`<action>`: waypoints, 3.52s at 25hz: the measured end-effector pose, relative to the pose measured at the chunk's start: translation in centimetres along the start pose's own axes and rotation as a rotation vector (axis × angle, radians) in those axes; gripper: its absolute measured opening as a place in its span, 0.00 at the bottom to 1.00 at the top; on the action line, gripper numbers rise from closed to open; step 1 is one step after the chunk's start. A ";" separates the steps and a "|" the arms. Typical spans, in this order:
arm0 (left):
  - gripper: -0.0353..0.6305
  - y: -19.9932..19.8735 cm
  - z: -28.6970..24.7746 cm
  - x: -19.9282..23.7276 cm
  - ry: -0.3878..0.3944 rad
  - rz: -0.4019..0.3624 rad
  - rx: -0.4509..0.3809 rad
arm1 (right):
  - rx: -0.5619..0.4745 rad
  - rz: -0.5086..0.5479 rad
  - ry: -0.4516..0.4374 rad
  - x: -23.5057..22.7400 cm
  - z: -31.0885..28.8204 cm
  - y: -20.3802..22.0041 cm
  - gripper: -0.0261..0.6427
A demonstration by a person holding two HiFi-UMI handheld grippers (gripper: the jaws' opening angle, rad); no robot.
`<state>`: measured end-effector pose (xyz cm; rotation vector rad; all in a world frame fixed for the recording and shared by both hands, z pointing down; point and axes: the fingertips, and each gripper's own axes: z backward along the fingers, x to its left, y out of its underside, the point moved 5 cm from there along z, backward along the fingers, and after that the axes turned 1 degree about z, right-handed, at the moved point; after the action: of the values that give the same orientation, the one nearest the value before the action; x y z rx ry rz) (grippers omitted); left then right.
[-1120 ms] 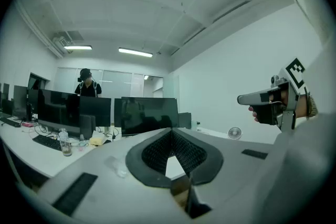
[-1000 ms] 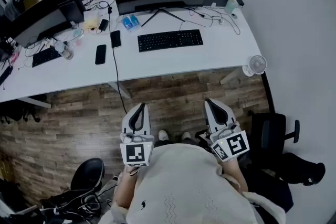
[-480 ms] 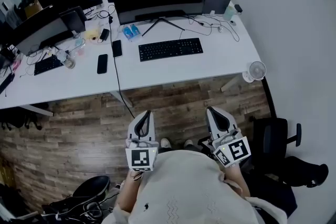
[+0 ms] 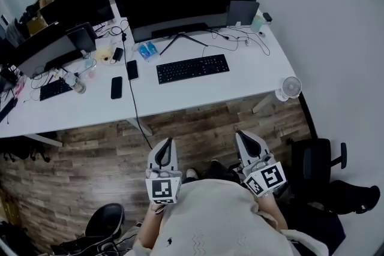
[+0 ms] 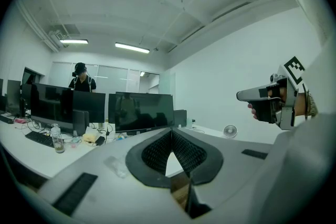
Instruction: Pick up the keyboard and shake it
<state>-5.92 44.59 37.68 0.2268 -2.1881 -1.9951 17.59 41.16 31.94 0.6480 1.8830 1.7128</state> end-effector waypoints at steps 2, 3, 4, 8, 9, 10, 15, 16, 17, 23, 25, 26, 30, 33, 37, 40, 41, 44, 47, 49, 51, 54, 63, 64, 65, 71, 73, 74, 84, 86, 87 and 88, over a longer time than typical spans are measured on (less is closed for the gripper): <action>0.07 -0.2 -0.3 0.1 -0.002 -0.010 -0.005 | -0.005 0.002 0.007 -0.3 -0.2 -0.1 0.04; 0.07 -0.3 -0.5 0.2 -0.006 -0.012 -0.007 | -0.008 -0.001 0.011 -0.6 -0.4 -0.1 0.04; 0.07 -0.3 -0.7 0.4 -0.011 -0.010 -0.007 | -0.012 -0.005 0.015 -0.9 -0.7 -0.2 0.04; 0.07 0.3 -1.3 1.1 -0.043 0.008 0.004 | -0.024 -0.006 0.010 -1.9 -1.6 -0.2 0.04; 0.07 0.3 -1.6 1.3 -0.052 0.009 0.005 | -0.027 -0.005 0.004 -2.2 -2.0 -0.2 0.04; 0.07 0.3 -1.9 1.5 -0.060 0.011 0.005 | -0.030 -0.005 -0.003 -2.6 -2.4 -0.2 0.04; 0.07 0.2 -3.9 2.5 -0.097 0.002 0.017 | -0.034 -0.016 -0.037 -4.8 -5.0 0.0 0.04; 0.07 0.2 -4.4 2.8 -0.103 0.000 0.021 | -0.031 -0.016 -0.041 -5.2 -5.6 0.1 0.04; 0.07 0.0 -5.0 3.0 -0.106 -0.002 0.024 | -0.027 -0.016 -0.045 -5.7 -6.4 0.0 0.04; 0.07 -0.2 -9.2 4.0 -0.117 -0.029 0.050 | -0.010 -0.025 -0.069 -8.7 -10.7 -0.1 0.04; 0.07 -0.3 -10.8 4.3 -0.119 -0.025 0.055 | -0.002 -0.027 -0.075 -10.0 -12.1 -0.2 0.04; 0.07 -0.3 -11.5 4.4 -0.121 -0.022 0.057 | 0.001 -0.028 -0.078 -10.6 -12.9 -0.2 0.04; 0.07 -0.9 -14.6 5.2 -0.134 -0.028 0.058 | 0.009 -0.030 -0.101 -12.8 -15.9 -0.5 0.04; 0.07 -1.6 -16.5 5.8 -0.156 -0.027 0.057 | 0.020 -0.028 -0.123 -14.4 -18.0 -0.9 0.04; 0.07 -2.6 -18.7 6.6 -0.201 -0.002 0.052 | 0.021 -0.028 -0.159 -16.4 -20.7 -1.7 0.04; 0.07 -2.8 -20.0 6.6 -0.227 0.029 0.050 | 0.025 -0.023 -0.187 -17.8 -22.3 -2.1 0.04; 0.07 -2.8 -20.4 6.6 -0.236 0.038 0.051 | 0.028 -0.023 -0.197 -18.2 -22.8 -2.2 0.04; 0.07 -2.9 -21.6 6.7 -0.269 0.050 0.054 | 0.042 -0.019 -0.223 -19.6 -24.4 -2.4 0.04; 0.07 -3.0 -22.9 6.8 -0.297 0.056 0.056 | 0.045 -0.016 -0.248 -20.9 -25.7 -2.6 0.04; 0.07 -3.1 -24.0 6.8 -0.310 0.063 0.053 | 0.044 -0.014 -0.261 -21.9 -26.5 -2.7 0.04; 0.07 -3.2 -25.2 6.7 -0.317 0.070 0.049 | 0.045 -0.006 -0.268 -23.0 -27.3 -2.9 0.04; 0.07 -3.5 -26.8 6.5 -0.314 0.070 0.047 | 0.047 -0.006 -0.265 -24.6 -28.1 -3.1 0.04; 0.07 -3.7 -30.6 6.0 -0.294 0.060 0.059 | 0.065 -0.024 -0.240 -28.6 -29.4 -2.6 0.04; 0.07 -3.7 -30.9 6.1 -0.293 0.058 0.062 | 0.069 -0.024 -0.239 -28.9 -29.5 -2.4 0.04; 0.07 -3.6 -31.2 6.1 -0.292 0.057 0.064 | 0.073 -0.022 -0.240 -29.1 -29.7 -2.3 0.04; 0.07 -3.1 -32.2 7.0 -0.293 0.065 0.070 | 0.108 -0.013 -0.231 -30.2 -30.9 -1.6 0.04; 0.07 -2.7 -32.3 7.3 -0.293 0.073 0.080 | 0.122 -0.018 -0.232 -30.3 -31.3 -1.2 0.04; 0.07 -2.5 -32.4 7.5 -0.291 0.080 0.086 | 0.132 -0.021 -0.233 -30.3 -31.5 -1.0 0.04; 0.07 -0.2 -33.7 10.2 -0.240 0.118 0.140 | 0.230 -0.014 -0.218 -30.1 -34.0 1.0 0.04; 0.07 0.0 -34.2 11.2 -0.218 0.114 0.151 | 0.250 -0.026 -0.204 -30.1 -34.4 1.4 0.04; 0.07 0.1 -34.5 11.6 -0.207 0.112 0.157 | 0.261 -0.036 -0.195 -30.1 -34.6 1.6 0.04; 0.07 0.3 -34.8 12.1 -0.196 0.111 0.163 | 0.273 -0.047 -0.184 -30.2 -34.7 1.9 0.04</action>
<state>-9.72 8.10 41.34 -0.0722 -2.4265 -1.8517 17.75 -4.50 38.04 0.8280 1.9981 1.3293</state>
